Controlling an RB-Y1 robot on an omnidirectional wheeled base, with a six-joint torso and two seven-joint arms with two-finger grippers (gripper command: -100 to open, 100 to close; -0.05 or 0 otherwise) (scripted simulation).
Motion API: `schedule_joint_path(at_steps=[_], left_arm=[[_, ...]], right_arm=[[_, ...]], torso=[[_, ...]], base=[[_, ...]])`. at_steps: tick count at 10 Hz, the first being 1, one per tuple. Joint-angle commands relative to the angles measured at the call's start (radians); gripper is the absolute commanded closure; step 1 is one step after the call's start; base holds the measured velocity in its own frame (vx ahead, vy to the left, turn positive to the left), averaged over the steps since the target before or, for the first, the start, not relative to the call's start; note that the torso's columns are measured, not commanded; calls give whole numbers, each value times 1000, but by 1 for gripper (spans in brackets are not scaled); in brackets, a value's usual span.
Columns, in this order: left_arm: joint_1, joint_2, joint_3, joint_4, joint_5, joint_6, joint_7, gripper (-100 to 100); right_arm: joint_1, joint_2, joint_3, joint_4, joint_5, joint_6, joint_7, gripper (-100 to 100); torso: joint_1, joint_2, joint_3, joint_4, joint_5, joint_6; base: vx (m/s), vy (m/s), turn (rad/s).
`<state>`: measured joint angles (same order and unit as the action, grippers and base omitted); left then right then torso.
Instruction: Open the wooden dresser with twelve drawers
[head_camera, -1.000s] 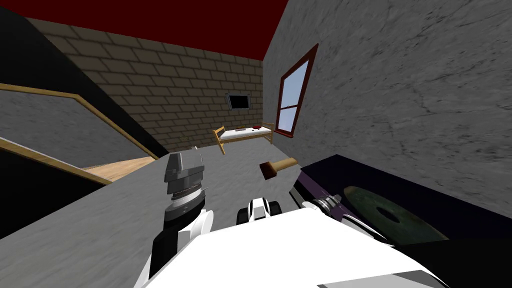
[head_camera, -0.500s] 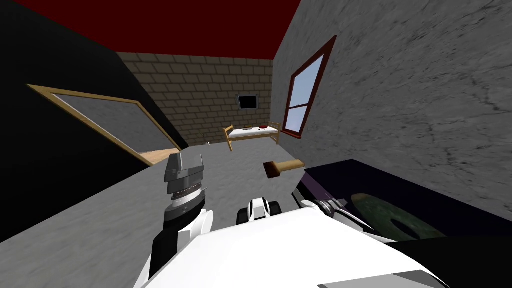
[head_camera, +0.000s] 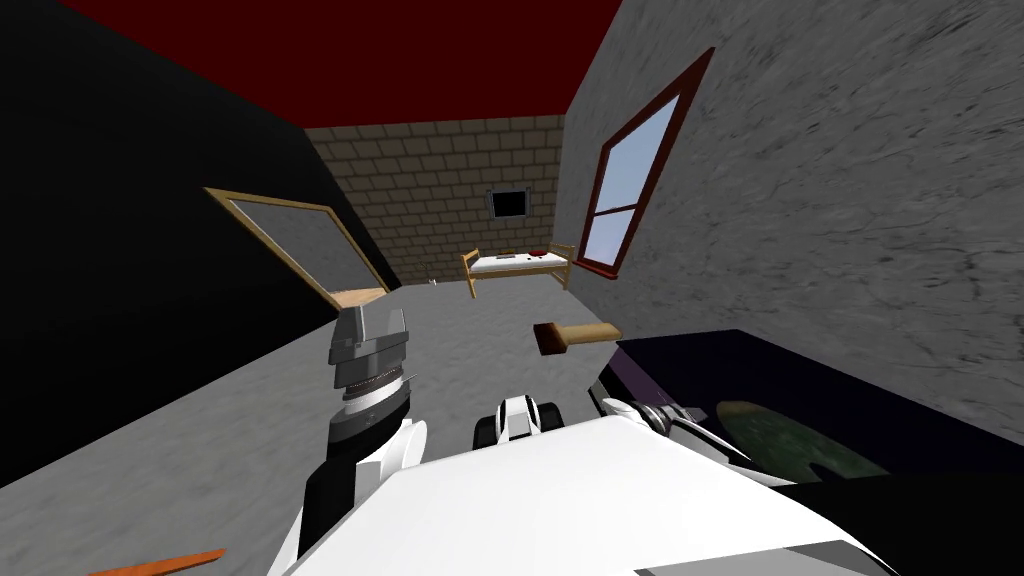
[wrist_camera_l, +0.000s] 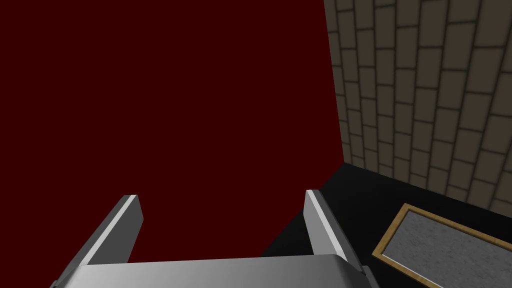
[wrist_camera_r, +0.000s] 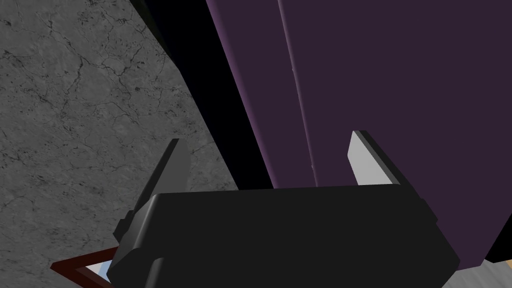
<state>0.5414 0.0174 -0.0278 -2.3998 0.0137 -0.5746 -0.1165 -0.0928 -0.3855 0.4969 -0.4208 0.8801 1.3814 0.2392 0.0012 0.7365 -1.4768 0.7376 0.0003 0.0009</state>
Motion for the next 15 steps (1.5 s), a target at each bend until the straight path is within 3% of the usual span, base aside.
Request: schedule_joint_path(at_steps=[1,4,6,10,11,13,14,15], left_arm=[[0,0,0,0,0,0,0,0],[0,0,0,0,0,0,0,0],[0,0,0,0,0,0,0,0],[0,0,0,0,0,0,0,0],[0,0,0,0,0,0,0,0],[1,0,0,0,0,0,0,0],[0,0,0,0,0,0,0,0],[1,0,0,0,0,0,0,0]], right_arm=[[-24,13,3,54,-9,-14,-19,-100],[-66,20,37,110,-118,38,-7,-100],[-66,20,37,110,-166,38,-7,-100],[-63,18,37,103,-166,43,-2,-100],[-45,16,20,82,-116,12,-13,100],[-45,16,20,82,-88,12,-13,100],[-24,13,3,54,-47,-14,-19,100],[-24,13,3,54,-18,-14,-19,100]], torso=[[1,-2,-2,-1,0,-1],[-3,6,4,2,-1,0],[-3,4,2,1,-1,0],[-1,-2,-1,-1,0,-1],[-1,1,1,0,0,-1],[-2,-1,-1,0,1,0],[-3,3,2,2,1,-4],[-4,3,2,1,0,2]], base=[[9,12,-9],[-121,-14,331],[-118,-32,186],[4,3,-7],[124,11,-346],[105,26,-196],[104,17,-343],[119,27,-259]])
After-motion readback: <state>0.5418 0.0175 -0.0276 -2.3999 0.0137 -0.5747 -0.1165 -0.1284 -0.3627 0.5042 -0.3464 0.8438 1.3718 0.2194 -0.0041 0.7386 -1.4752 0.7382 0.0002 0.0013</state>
